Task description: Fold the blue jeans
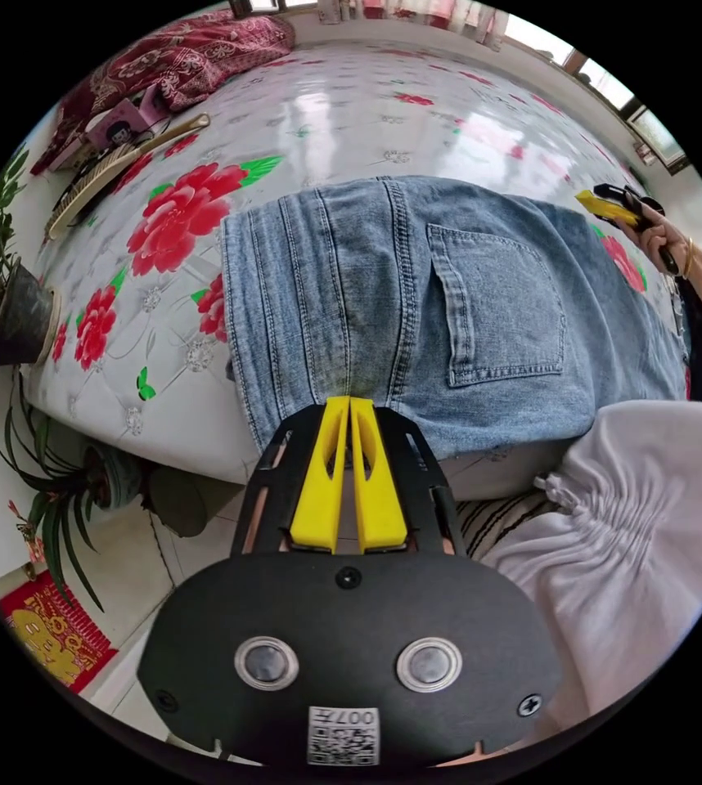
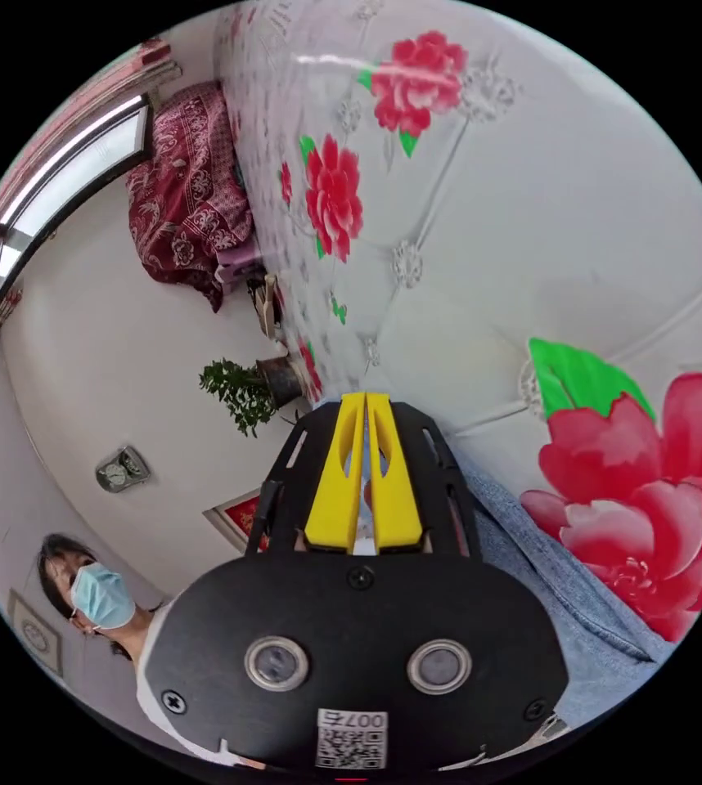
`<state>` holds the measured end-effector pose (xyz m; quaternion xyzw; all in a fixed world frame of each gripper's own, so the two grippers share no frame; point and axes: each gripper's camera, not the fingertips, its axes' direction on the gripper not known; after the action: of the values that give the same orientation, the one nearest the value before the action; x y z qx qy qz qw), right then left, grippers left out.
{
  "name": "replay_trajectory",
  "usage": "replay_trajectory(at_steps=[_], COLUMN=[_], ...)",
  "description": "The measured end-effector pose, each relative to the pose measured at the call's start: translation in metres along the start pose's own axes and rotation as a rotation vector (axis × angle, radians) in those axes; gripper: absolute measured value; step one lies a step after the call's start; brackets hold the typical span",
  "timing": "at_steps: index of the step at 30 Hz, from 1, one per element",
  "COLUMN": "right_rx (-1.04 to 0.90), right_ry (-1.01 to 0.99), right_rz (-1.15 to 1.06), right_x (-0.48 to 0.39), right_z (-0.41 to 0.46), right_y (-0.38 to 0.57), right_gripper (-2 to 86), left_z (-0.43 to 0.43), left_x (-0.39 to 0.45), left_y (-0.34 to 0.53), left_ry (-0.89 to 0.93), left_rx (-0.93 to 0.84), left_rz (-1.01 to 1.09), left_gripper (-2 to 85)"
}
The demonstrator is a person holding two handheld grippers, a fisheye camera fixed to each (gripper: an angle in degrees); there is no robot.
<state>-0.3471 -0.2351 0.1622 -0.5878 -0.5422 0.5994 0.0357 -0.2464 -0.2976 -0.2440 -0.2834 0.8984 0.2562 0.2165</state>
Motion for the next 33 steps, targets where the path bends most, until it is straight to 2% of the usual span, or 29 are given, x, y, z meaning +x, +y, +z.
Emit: replay_trajectory(at_steps=[2, 6, 11, 13, 15, 19, 23, 27, 28, 30, 33], right_rx=[-0.02, -0.194, -0.335, -0.392, -0.439, -0.323, -0.253, -0.162, -0.156, -0.085, -0.014], right_ry=[0.036, 0.174, 0.179, 0.197, 0.118, 0.1, 0.38, 0.626, 0.614, 0.466, 0.409], right_rz=[-0.033, -0.079, -0.077, -0.079, -0.078, -0.228, -0.347, -0.316, -0.317, -0.347, -0.434], right_x=[-0.007, -0.017, -0.014, -0.012, -0.011, -0.044, -0.078, -0.072, -0.071, -0.075, -0.084], right_z=[0.002, 0.035, 0.082, 0.1, 0.113, 0.089, 0.097, 0.119, 0.118, 0.102, 0.079], right_y=[-0.003, -0.005, -0.015, -0.017, -0.019, -0.015, -0.006, 0.003, 0.006, 0.026, 0.069], right_gripper=[1.0, 4.9, 7.5, 6.6, 3.6, 0.8, 0.1, 0.1, 0.2, 0.9, 1.6], left_z=[0.0, 0.001, 0.002, 0.002, 0.003, 0.002, 0.004, 0.004, 0.002, -0.006, -0.024], left_x=[-0.008, -0.015, -0.021, -0.022, -0.023, -0.022, -0.02, -0.02, -0.02, -0.024, -0.035], left_y=[-0.001, 0.001, 0.006, 0.007, 0.009, 0.014, 0.015, 0.012, 0.014, 0.021, 0.042], left_ry=[0.029, 0.052, 0.065, 0.065, 0.065, 0.062, 0.07, 0.081, 0.084, 0.09, 0.081], left_rx=[-0.012, -0.014, -0.003, 0.001, 0.003, 0.014, 0.039, 0.015, 0.023, 0.056, 0.138], left_rz=[-0.015, -0.018, -0.027, -0.027, -0.026, -0.028, -0.03, -0.036, -0.044, -0.084, -0.171], left_gripper=[-1.0, -1.0, -1.0, -1.0, -1.0, -0.9, -0.9, -0.8, -0.7, -0.2, 3.1])
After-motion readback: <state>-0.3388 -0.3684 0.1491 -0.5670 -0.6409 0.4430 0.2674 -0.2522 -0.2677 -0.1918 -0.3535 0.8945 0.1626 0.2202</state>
